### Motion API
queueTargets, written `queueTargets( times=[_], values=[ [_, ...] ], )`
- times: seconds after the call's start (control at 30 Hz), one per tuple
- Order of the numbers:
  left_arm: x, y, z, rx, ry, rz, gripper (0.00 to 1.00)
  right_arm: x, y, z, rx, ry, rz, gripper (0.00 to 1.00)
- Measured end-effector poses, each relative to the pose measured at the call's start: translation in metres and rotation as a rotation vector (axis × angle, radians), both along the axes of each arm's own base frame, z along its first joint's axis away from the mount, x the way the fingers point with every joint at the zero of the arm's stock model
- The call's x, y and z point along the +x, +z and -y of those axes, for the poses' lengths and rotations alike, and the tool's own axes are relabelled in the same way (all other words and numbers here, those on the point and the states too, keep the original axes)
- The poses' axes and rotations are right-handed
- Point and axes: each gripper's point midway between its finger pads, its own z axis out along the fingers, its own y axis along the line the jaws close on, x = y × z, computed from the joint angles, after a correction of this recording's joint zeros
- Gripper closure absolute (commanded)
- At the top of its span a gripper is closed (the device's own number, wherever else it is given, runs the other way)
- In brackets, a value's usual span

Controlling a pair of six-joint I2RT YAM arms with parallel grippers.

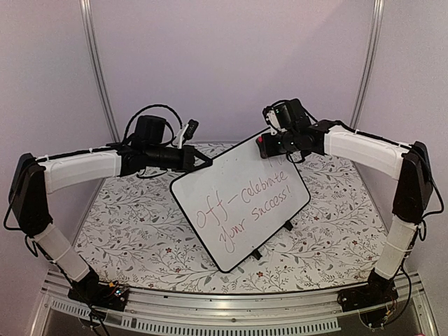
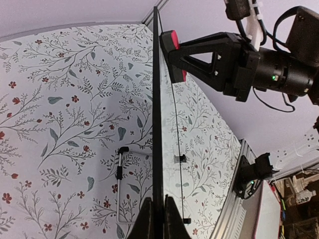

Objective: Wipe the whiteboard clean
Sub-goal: Erase the whiteboard on the whiteboard stand.

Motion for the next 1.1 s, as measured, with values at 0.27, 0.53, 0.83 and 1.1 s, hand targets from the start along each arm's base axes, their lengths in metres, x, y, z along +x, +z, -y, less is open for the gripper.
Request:
queueTargets(
  times=[0.27,0.53,0.83,1.1],
  values=[
    [0.001,-0.001,-0.001,0.003,0.005,-0.002,1.00,0.005,0.000,-0.002,-0.009,0.000,0.011,0.87],
    [0.001,-0.003,-0.002,0.009,0.015,-0.011,1.00,-0.013,-0.026,0.005,-0.009,0.030,-0.018,0.87],
    [0.001,-0.002,-0.001,0.007,0.012,-0.011,1.00,-0.042,-0.051,0.018,-0.014,0.066,-0.068,0.88],
    [0.000,-0.001,-0.001,0.003,0.007,-0.009,1.00,-0.050,-0.051,0.016,-0.023,0.088,-0.070,0.87]
  ],
)
